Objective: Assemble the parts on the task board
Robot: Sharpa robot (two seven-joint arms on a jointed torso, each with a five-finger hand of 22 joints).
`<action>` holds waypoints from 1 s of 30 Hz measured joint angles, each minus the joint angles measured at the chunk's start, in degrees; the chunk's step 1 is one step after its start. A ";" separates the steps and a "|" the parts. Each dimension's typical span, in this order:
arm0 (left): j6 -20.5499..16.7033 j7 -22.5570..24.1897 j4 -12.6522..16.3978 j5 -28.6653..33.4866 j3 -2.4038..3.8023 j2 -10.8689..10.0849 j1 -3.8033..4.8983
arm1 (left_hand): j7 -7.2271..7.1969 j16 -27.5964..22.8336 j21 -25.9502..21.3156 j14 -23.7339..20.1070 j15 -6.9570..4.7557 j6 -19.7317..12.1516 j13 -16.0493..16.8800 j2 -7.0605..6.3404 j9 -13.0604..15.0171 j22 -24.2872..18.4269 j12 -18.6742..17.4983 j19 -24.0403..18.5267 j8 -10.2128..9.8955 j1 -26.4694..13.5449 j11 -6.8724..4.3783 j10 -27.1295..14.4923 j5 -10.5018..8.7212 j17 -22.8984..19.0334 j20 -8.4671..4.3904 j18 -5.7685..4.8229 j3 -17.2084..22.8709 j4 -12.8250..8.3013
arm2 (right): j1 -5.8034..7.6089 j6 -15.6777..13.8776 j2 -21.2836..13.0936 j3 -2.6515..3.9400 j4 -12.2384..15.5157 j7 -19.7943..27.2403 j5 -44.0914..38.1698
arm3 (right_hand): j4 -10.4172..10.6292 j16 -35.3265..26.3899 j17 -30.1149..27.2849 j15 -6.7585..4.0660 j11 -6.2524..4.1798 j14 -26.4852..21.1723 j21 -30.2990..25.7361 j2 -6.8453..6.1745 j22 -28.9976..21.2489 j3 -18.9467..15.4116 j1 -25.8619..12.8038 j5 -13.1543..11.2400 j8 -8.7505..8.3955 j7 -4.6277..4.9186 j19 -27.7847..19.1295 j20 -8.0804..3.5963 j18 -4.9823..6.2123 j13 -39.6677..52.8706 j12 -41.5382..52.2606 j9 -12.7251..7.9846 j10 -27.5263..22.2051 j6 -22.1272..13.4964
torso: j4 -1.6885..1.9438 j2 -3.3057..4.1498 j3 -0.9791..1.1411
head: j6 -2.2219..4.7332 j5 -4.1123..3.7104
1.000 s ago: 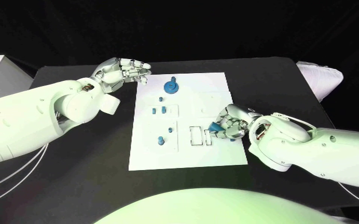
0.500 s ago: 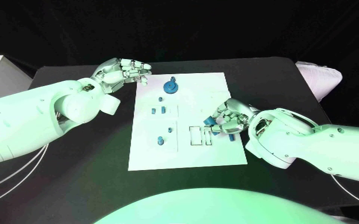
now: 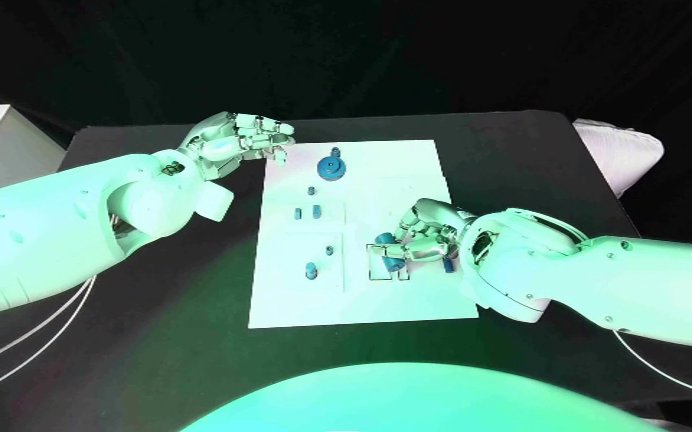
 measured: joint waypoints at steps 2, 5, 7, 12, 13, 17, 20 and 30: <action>0.03 -0.04 0.02 0.00 0.00 -0.01 0.00 | 0.00 0.00 0.00 0.00 0.00 0.00 0.00 0.00 0.00 0.00 0.00 0.00 0.00 0.00 0.00 0.00 0.00 0.00 0.00 0.00 0.00 0.00 | -0.04 1.28 0.36 -0.01 -0.21 -0.49 -0.60 | 0.01 0.00 0.00 0.00 -0.11 0.00 0.00 0.49 0.00 -0.14 -0.49 -0.39 0.27 -0.12 0.00 0.00 0.00 0.00 0.23 0.02 0.11 0.13 | -0.01 -0.01 0.01 | 0.00 0.07; 0.08 -0.10 0.05 0.00 0.00 -0.06 0.00 | 0.00 0.00 0.00 0.00 0.00 0.00 0.00 0.00 0.00 0.00 0.00 0.00 0.00 0.00 0.00 0.00 0.00 0.00 0.00 0.00 0.00 0.00 | -0.10 2.79 0.68 -0.01 -0.43 -1.06 -1.74 | 0.01 0.00 0.00 -0.20 -0.20 -0.20 0.23 0.65 0.00 -0.14 -0.65 -0.40 0.30 -0.19 0.02 -0.02 0.00 0.00 0.23 0.02 0.20 0.20 | -0.03 -0.01 0.02 | 0.00 0.15; 0.11 -0.13 0.06 0.00 0.00 -0.09 0.00 | 0.00 0.00 -0.25 0.00 0.00 0.00 0.00 0.00 0.00 -0.01 0.00 0.00 0.00 0.00 0.00 0.00 0.00 0.01 0.00 0.00 0.00 0.00 | -0.14 3.48 0.84 -0.01 -0.50 -1.37 -2.53 | 0.01 0.23 0.00 -0.20 -0.20 -0.20 0.23 0.43 0.00 -0.14 -0.86 -0.40 0.32 -0.40 0.20 -0.20 0.00 -0.01 0.23 0.02 0.20 0.41 | -0.03 0.00 0.03 | 0.00 0.18; 0.20 -0.21 0.10 0.00 0.00 -0.12 0.00 | 0.00 0.00 -0.24 0.00 0.00 0.00 0.00 0.00 0.00 -0.05 0.00 0.00 0.00 0.00 0.00 0.00 0.00 0.06 0.00 0.00 0.00 0.00 | -0.20 4.73 1.29 -0.02 -0.58 -2.03 -4.77 | 0.01 0.23 0.00 -0.20 -0.20 -0.20 0.23 0.43 -0.01 -0.15 -0.86 -0.63 0.32 -0.60 0.21 -0.20 0.00 -0.01 0.23 0.02 0.20 0.60 | -0.07 0.00 0.04 | 0.00 0.25; 0.22 -0.22 0.11 0.00 0.00 -0.12 0.00 | 0.00 0.00 -0.24 0.00 0.00 0.00 0.00 0.00 0.00 -0.05 0.00 0.00 0.00 0.00 0.00 0.00 0.00 0.06 0.00 0.00 0.00 0.00 | -0.21 4.86 1.36 -0.02 -0.59 -2.11 -5.12 | 0.01 0.23 0.00 -0.26 -0.20 -0.15 0.40 0.43 -0.01 -0.33 -0.86 -0.63 0.32 -0.60 0.21 -0.20 0.00 -0.01 0.23 0.02 0.20 0.60 | -0.06 0.01 0.04 | 0.00 0.25; 0.26 -0.27 0.14 0.00 0.00 -0.16 0.00 | 0.00 0.00 -0.24 0.00 0.00 0.00 0.00 0.00 0.01 -0.05 0.00 0.00 0.00 0.00 0.00 0.00 0.00 0.06 0.00 0.00 0.00 0.00 | -0.23 5.12 1.61 -0.02 -0.77 -2.37 -6.44 | 0.00 0.23 0.00 -0.40 -0.20 0.00 0.46 0.43 -0.01 -0.44 -0.86 -0.63 0.32 -0.63 0.21 -0.20 0.00 -0.01 0.31 0.02 0.20 0.63 | -0.05 0.02 0.04 | 0.00 0.26; 0.29 -0.30 0.15 0.00 0.00 -0.19 0.00 | 0.00 0.00 -0.24 0.00 0.00 0.00 0.00 0.00 -0.04 -0.05 0.00 0.00 0.00 0.00 0.00 0.00 0.00 0.05 0.00 0.00 0.00 0.00 | -0.25 5.10 1.80 -0.02 -1.03 -2.53 -7.42 | 0.00 0.23 -0.01 -0.40 -0.20 0.00 0.45 0.66 -0.01 -0.44 -1.09 -0.63 0.32 -0.65 0.21 -0.20 0.00 -0.01 0.44 0.02 0.20 0.65 | -0.05 0.02 0.04 | 0.00 0.26; 0.34 -0.39 0.21 0.00 0.00 -0.32 0.00 | 0.00 0.00 -0.23 0.00 0.00 0.00 0.00 0.00 -0.05 -0.05 0.00 0.00 0.00 0.00 0.00 0.00 0.00 0.05 0.00 0.00 0.00 0.00 | -0.34 4.98 2.64 0.00 -1.95 -2.92 -10.07 | 0.02 0.23 -0.01 -0.40 -0.20 0.00 0.45 0.30 -0.02 -2.90 -2.98 -3.48 1.00 -0.82 0.21 -0.20 0.00 -0.02 0.44 0.22 0.20 0.82 | -0.01 0.04 0.04 | -0.01 0.37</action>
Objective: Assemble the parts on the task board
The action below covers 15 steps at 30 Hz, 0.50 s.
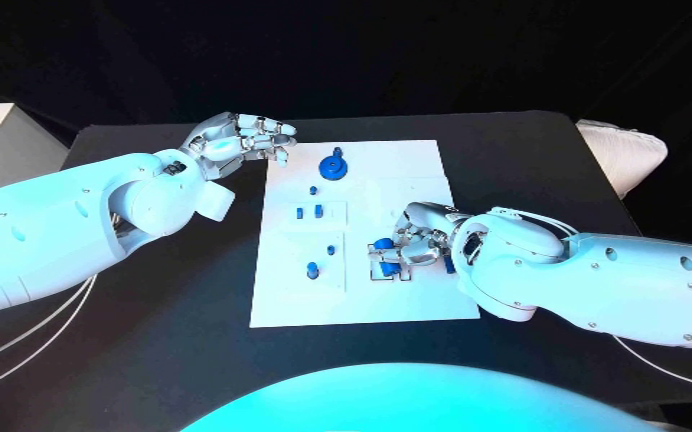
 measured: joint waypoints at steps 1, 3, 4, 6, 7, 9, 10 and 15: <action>0.00 0.00 0.00 0.00 0.00 -0.02 0.00 | 0.00 0.00 0.00 0.00 0.00 0.00 0.00 0.00 0.00 0.00 0.00 0.00 0.00 0.00 0.00 0.00 0.00 0.00 0.00 0.00 0.00 0.00 | -0.02 0.07 0.03 0.00 -0.05 -0.01 -0.13 | -0.02 0.00 0.00 0.00 0.00 0.00 0.00 -0.11 0.00 -0.42 -0.10 -0.52 0.01 0.10 0.00 0.00 0.00 0.00 0.00 -0.01 0.00 -0.10 | -0.01 0.00 -0.01 | 0.00 0.02; 0.00 -0.01 0.01 0.00 0.00 -0.05 0.00 | 0.00 -0.12 0.00 0.00 0.00 0.00 0.00 0.12 0.00 -0.07 0.00 0.00 0.00 0.12 0.00 0.00 0.00 0.11 0.00 0.00 0.24 0.25 | -0.06 0.34 0.09 0.00 -0.12 -0.03 -0.35 | -0.03 0.00 0.00 0.00 0.00 0.00 0.00 -0.30 0.00 -1.21 -0.30 -1.58 0.22 0.18 0.00 0.00 0.00 0.00 0.00 -0.05 0.00 -0.18 | -0.02 0.00 -0.03 | 0.01 0.06; 0.00 -0.01 0.01 0.00 0.00 -0.06 0.00 | 0.00 -0.23 0.00 0.00 0.00 0.00 0.00 0.22 0.00 -0.07 0.00 0.00 0.00 0.22 0.00 0.00 0.00 0.12 0.00 0.00 0.25 0.25 | -0.07 0.49 0.12 0.01 -0.14 -0.03 -0.42 | -0.02 0.00 0.00 0.00 0.00 0.00 0.00 -0.30 0.00 -1.59 -0.30 -2.06 0.37 0.18 0.00 0.00 0.00 0.00 0.00 -0.05 0.00 -0.18 | -0.02 0.00 -0.03 | 0.01 0.07; 0.00 -0.01 0.01 0.00 0.00 -0.07 0.00 | 0.00 -0.23 0.00 0.00 0.00 0.00 0.00 0.22 0.00 -0.07 0.00 0.00 0.00 0.22 0.00 0.00 0.00 0.13 0.00 0.00 0.25 0.25 | -0.09 0.87 0.17 0.02 -0.18 -0.03 -0.55 | -0.03 0.00 0.00 0.00 0.00 0.00 0.00 -0.30 0.00 -2.29 -0.30 -3.16 0.43 -0.04 0.00 0.00 0.00 0.00 0.00 -0.05 0.00 -0.40 | -0.05 0.01 -0.03 | 0.01 0.09; 0.00 -0.01 0.01 0.00 0.00 -0.07 0.00 | 0.00 -0.23 0.00 0.00 0.00 0.00 0.00 0.22 0.00 -0.07 0.00 0.00 0.00 0.22 0.00 0.00 0.00 0.12 0.00 0.00 0.24 0.24 | -0.11 1.04 0.18 0.02 -0.19 -0.04 -0.59 | -0.02 0.00 0.00 0.00 0.00 0.00 0.00 -0.30 0.00 -2.49 -0.30 -3.61 0.43 -0.04 0.00 0.00 0.00 0.00 0.00 -0.05 0.00 -0.40 | -0.06 0.01 -0.03 | 0.01 0.09; 0.00 -0.02 0.01 -0.01 0.00 -0.07 0.00 | 0.00 -0.22 0.00 0.00 0.00 0.00 0.00 0.22 0.00 -0.07 0.00 0.00 0.00 0.22 0.00 0.00 0.00 0.12 0.00 0.00 0.25 0.24 | -0.14 1.36 0.20 0.04 -0.20 -0.04 -0.67 | 0.05 0.00 0.00 0.00 0.00 0.00 0.00 -0.30 0.00 -3.31 -0.29 -4.43 0.46 -0.03 0.00 0.00 0.00 0.00 0.00 -0.10 0.00 -0.41 | -0.06 0.01 -0.02 | 0.01 0.10; 0.00 -0.02 0.01 -0.01 0.00 -0.07 0.00 | 0.00 -0.22 0.00 0.00 0.00 0.00 0.00 0.22 0.00 -0.07 0.00 0.00 0.00 0.22 0.00 0.00 0.00 0.12 0.00 0.00 0.24 0.24 | -0.15 1.46 0.20 0.04 -0.21 -0.04 -0.69 | 0.04 0.00 0.00 0.00 0.00 0.00 0.00 0.02 0.00 -3.50 -0.61 -4.60 0.67 0.13 0.00 0.00 0.00 -0.01 -0.01 -0.11 0.00 -0.57 | -0.07 0.01 -0.01 | 0.01 0.10; -0.01 -0.03 -0.01 -0.02 0.00 -0.07 0.00 | 0.00 -0.22 0.00 0.00 0.00 0.00 0.00 0.22 0.00 -0.07 0.00 0.00 0.00 0.22 0.00 0.00 0.00 0.12 0.00 0.00 0.24 0.24 | -0.18 1.64 0.18 0.06 -0.21 -0.04 -0.80 | 0.14 0.00 0.00 0.00 0.00 0.00 0.00 -0.09 0.00 -5.81 -2.53 -7.48 0.88 0.15 0.00 0.00 0.00 -0.01 -0.26 -0.19 0.00 -0.59 | -0.07 -0.01 0.01 | 0.01 0.11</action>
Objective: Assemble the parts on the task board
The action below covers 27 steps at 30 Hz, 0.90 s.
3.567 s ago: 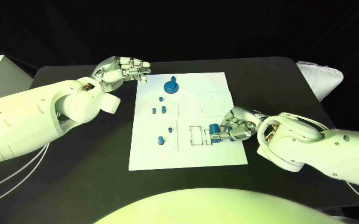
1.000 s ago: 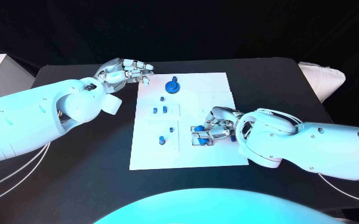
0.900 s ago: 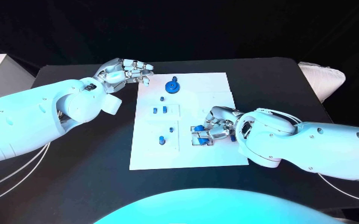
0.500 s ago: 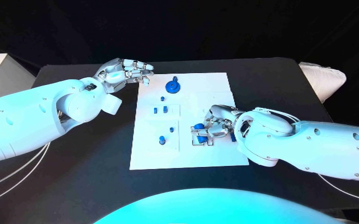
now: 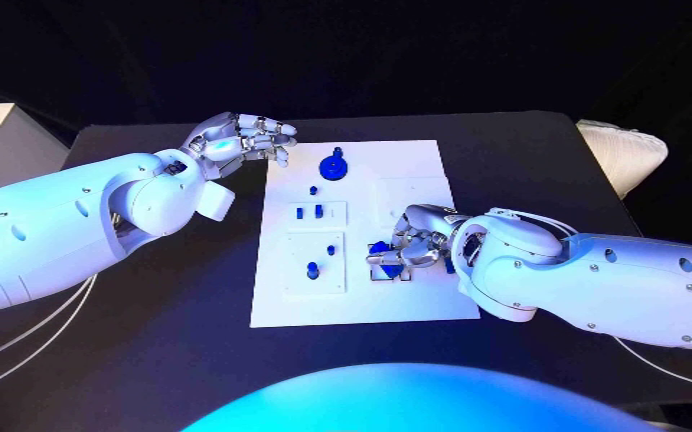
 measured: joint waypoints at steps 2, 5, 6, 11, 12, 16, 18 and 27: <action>0.00 0.00 -0.01 0.00 0.00 0.00 0.00 | 0.00 0.00 0.00 0.00 0.00 0.00 0.00 0.00 0.00 0.00 0.00 0.00 0.00 0.00 0.00 0.00 0.00 0.00 0.00 0.00 0.00 0.00 | -0.02 0.00 -0.03 0.01 0.02 0.00 -0.03 | 0.02 0.00 0.00 0.00 0.00 0.00 0.00 -0.50 0.04 -0.95 -1.95 -0.98 0.37 0.17 0.00 0.00 0.00 0.00 0.00 -0.07 0.00 -0.17 | 0.00 -0.01 0.02 | 0.00 0.00; 0.00 -0.01 -0.02 0.00 0.00 0.00 0.00 | 0.00 0.00 0.00 0.00 0.00 0.00 0.00 0.00 0.00 0.00 0.00 0.00 0.00 0.00 0.00 0.00 0.00 0.00 0.00 0.00 0.00 0.00 | -0.07 -0.07 -0.09 0.01 0.09 0.03 -0.08 | 0.22 0.00 0.00 0.00 0.00 0.00 0.00 -1.37 0.04 -1.15 -3.30 -1.71 0.44 -0.03 0.00 0.00 0.00 0.00 0.00 -0.07 0.00 -0.37 | -0.01 -0.01 0.03 | 0.00 -0.03; 0.00 -0.01 -0.02 0.00 0.00 0.00 0.00 | 0.00 0.00 0.00 0.00 0.00 0.00 0.00 0.00 0.00 0.00 0.00 0.00 0.00 0.00 0.00 0.00 0.00 0.00 0.00 0.00 0.00 0.00 | -0.09 -0.11 -0.11 0.01 0.11 0.04 -0.09 | 0.10 0.00 0.00 0.00 0.00 0.00 0.00 -1.71 0.04 -1.27 -3.65 -1.99 0.44 -0.03 0.00 0.00 0.00 0.00 0.00 -0.09 0.00 -0.37 | -0.01 -0.01 0.03 | 0.00 -0.03; 0.00 -0.02 -0.05 0.00 0.00 0.02 0.00 | 0.00 0.00 0.00 0.00 0.00 0.00 0.00 0.00 0.00 0.00 0.00 0.00 0.00 0.00 0.00 0.00 0.00 -0.01 0.00 0.00 0.00 0.00 | -0.21 -0.48 -0.26 0.00 0.28 0.08 -0.21 | 0.15 0.00 0.00 0.00 0.00 0.00 0.00 -2.47 0.04 -1.70 -6.89 -3.29 0.77 -0.03 0.00 0.00 0.00 -0.01 0.00 -0.22 0.00 -0.38 | -0.01 -0.01 0.03 | 0.00 -0.10; 0.00 -0.02 -0.05 0.00 0.00 0.02 0.00 | 0.00 0.00 0.00 0.00 0.00 0.00 0.00 0.00 -0.03 0.00 0.00 0.00 0.00 0.00 0.00 0.00 0.00 0.01 0.00 0.00 0.00 0.00 | -0.23 -0.55 -0.30 -0.01 0.33 0.09 -0.24 | 0.15 0.00 0.00 0.00 0.00 0.00 0.00 -2.72 0.04 -1.70 -7.21 -3.29 0.78 -0.03 0.00 0.00 0.00 -0.01 0.00 -0.23 0.00 -0.38 | -0.01 -0.01 0.03 | 0.00 -0.10; 0.00 -0.02 -0.07 0.00 0.00 0.03 0.00 | 0.00 0.00 0.00 0.00 0.00 0.00 0.00 0.00 -0.06 0.00 0.00 0.00 0.00 0.00 0.00 0.00 0.00 0.06 0.00 0.00 0.00 0.00 | -0.31 -0.83 -0.58 -0.03 0.60 0.14 -0.32 | 0.15 0.00 0.00 0.00 0.00 0.00 0.00 -2.41 0.03 -1.70 -8.08 -3.29 0.78 -0.03 0.00 0.00 0.00 -0.01 0.00 -0.28 0.00 -0.38 | -0.01 -0.01 0.05 | 0.00 -0.12; 0.00 -0.02 -0.08 0.00 0.00 0.03 0.00 | 0.00 0.00 0.00 0.00 0.00 0.00 0.00 0.00 -0.07 0.00 0.00 0.00 0.00 0.00 0.00 0.00 0.00 0.06 0.00 0.00 0.00 0.00 | -0.33 -0.96 -0.92 -0.03 0.87 0.22 -0.36 | 0.15 0.00 0.00 0.00 0.00 0.00 0.00 -2.11 0.03 -1.70 -8.39 -3.29 0.78 -0.04 0.00 0.00 0.00 0.01 0.00 -0.31 0.00 -0.38 | 0.00 -0.01 0.05 | 0.00 -0.12; 0.00 -0.05 -0.15 0.00 -0.02 0.02 0.00 | 0.00 0.00 -0.21 0.00 0.00 0.00 0.00 0.23 -0.06 0.01 0.00 0.00 0.00 -0.23 0.00 0.00 0.00 0.05 0.00 0.00 0.00 0.00 | -0.36 -1.13 -3.06 -0.04 2.26 0.67 -0.38 | 0.06 0.00 0.00 0.00 0.01 0.00 0.00 -0.91 0.03 -1.11 -9.15 -3.29 1.14 -0.03 0.00 0.01 0.00 0.04 0.01 -0.26 0.00 -0.37 | -0.03 -0.05 0.04 | 0.00 0.06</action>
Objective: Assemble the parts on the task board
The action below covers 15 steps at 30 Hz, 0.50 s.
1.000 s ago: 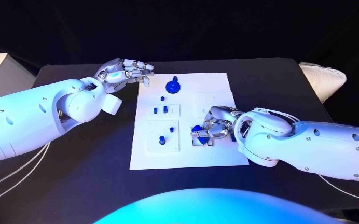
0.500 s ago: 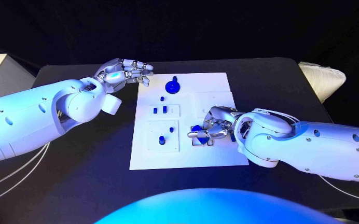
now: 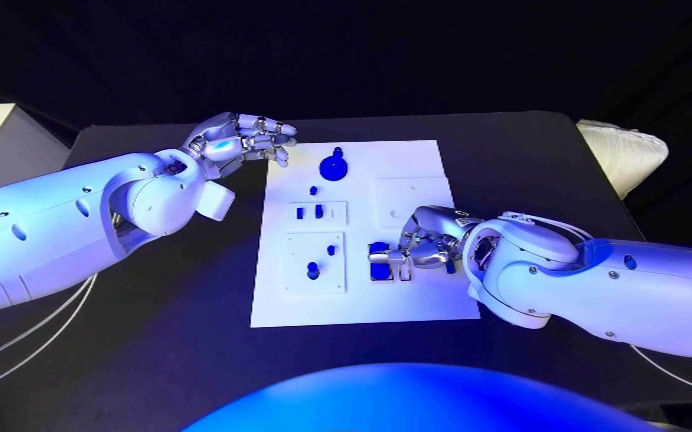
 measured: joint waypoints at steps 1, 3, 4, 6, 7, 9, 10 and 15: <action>0.00 0.00 -0.01 0.00 -0.01 0.00 0.00 | 0.00 0.00 0.00 0.00 0.00 0.00 0.00 0.00 0.00 0.00 0.00 0.00 0.00 0.00 0.00 0.00 0.00 0.00 0.00 0.00 0.00 0.00 | 0.00 0.00 -0.10 0.00 0.12 0.08 0.02 | 0.00 0.00 0.00 0.00 0.00 0.00 0.14 0.20 0.00 0.00 0.20 0.00 0.00 0.00 0.00 0.00 0.00 0.00 0.00 0.00 0.00 0.00 | -0.03 -0.01 0.00 | 0.00 0.01; 0.01 -0.02 -0.01 0.00 -0.01 0.02 -0.01 | 0.00 0.00 0.00 0.00 0.00 0.00 0.00 0.00 0.00 0.00 0.00 0.00 0.00 0.00 0.00 0.00 0.00 0.05 0.00 0.00 0.00 0.00 | 0.00 0.00 -0.28 0.00 0.40 0.31 0.10 | 0.00 0.00 0.00 0.00 0.00 0.00 0.40 0.42 0.00 0.00 0.08 0.00 0.00 0.00 0.00 0.00 0.00 0.00 0.00 0.00 0.00 0.00 | -0.04 -0.02 0.00 | 0.00 0.01; 0.01 -0.03 -0.03 0.00 -0.01 0.05 -0.01 | 0.00 0.00 0.00 0.00 0.00 0.00 0.00 0.00 0.00 0.00 0.00 0.00 0.00 0.00 0.00 0.00 0.00 0.05 0.00 0.00 0.00 0.00 | -0.01 0.00 -0.32 0.00 0.48 0.41 0.14 | 0.00 0.00 0.00 0.00 0.00 0.00 0.40 0.65 0.00 0.00 0.03 0.00 0.00 0.00 0.00 0.00 0.00 0.00 0.00 0.00 0.00 0.00 | -0.04 -0.03 -0.01 | 0.00 0.01; 0.02 -0.04 -0.05 0.00 -0.02 0.10 -0.01 | 0.00 0.00 0.00 0.00 0.00 0.00 0.00 0.00 0.00 0.00 0.00 0.00 0.00 0.00 0.00 0.00 0.00 0.05 0.00 0.00 0.00 0.00 | -0.01 0.01 -0.42 0.00 0.63 0.67 0.23 | -0.16 0.00 0.00 0.00 0.00 0.00 0.40 1.15 0.00 0.16 0.40 0.00 -0.01 0.00 0.00 0.00 0.00 0.00 0.00 0.00 0.00 0.00 | -0.03 -0.04 -0.01 | 0.00 -0.03; 0.03 -0.05 -0.06 0.00 -0.03 0.11 -0.01 | 0.00 0.00 0.00 0.00 0.00 0.00 0.00 0.00 0.00 0.00 0.00 0.00 0.00 0.00 0.00 0.00 0.00 0.05 0.00 0.00 0.00 0.00 | -0.01 0.01 -0.45 0.00 0.69 0.79 0.28 | -0.07 0.00 0.00 0.00 0.00 0.00 0.40 1.36 -0.01 0.25 0.19 0.00 -0.01 0.00 0.00 0.00 0.00 -0.01 0.00 0.00 0.00 0.00 | -0.02 -0.04 -0.01 | 0.00 -0.04; 0.04 -0.06 -0.07 0.00 -0.05 0.12 -0.02 | 0.00 0.00 0.00 0.00 0.00 0.00 0.00 0.00 0.00 0.00 0.00 0.00 0.00 0.00 0.00 0.00 0.00 0.05 0.00 0.00 0.00 0.00 | -0.01 0.05 -0.52 0.00 0.79 1.07 0.41 | -0.10 0.00 0.00 0.00 0.00 0.00 0.40 2.20 -0.01 0.41 0.84 0.00 0.30 0.00 0.00 0.00 0.00 -0.01 0.00 0.00 0.00 0.00 | 0.01 -0.04 0.01 | 0.00 -0.08; 0.04 -0.07 -0.08 0.00 -0.07 0.12 -0.03 | 0.00 0.00 0.00 0.00 0.00 0.00 0.00 0.00 0.00 0.00 0.00 0.00 0.00 0.00 0.00 0.00 0.00 0.05 0.00 0.00 0.00 0.00 | -0.01 0.09 -0.58 0.00 0.84 1.28 0.51 | -0.18 0.00 0.00 0.00 0.00 0.00 0.40 2.58 -0.01 0.49 1.36 0.07 0.30 0.00 0.00 0.00 0.00 -0.01 0.00 -0.04 0.00 0.00 | 0.02 -0.04 0.00 | 0.00 -0.09; 0.04 -0.12 -0.11 0.01 -0.10 0.10 -0.04 | 0.00 0.00 0.00 0.00 0.00 0.00 0.00 0.00 0.00 0.00 0.00 0.00 0.00 0.00 0.00 0.00 0.00 0.04 0.00 0.00 0.00 0.00 | -0.01 0.45 -0.78 0.01 0.85 2.13 0.77 | -0.80 0.00 0.00 0.00 0.00 0.00 0.40 1.83 -0.01 1.12 13.63 3.35 0.62 -0.20 0.00 0.00 0.00 -0.01 0.00 -0.35 0.00 -0.20 | 0.03 -0.02 -0.02 | 0.00 -0.15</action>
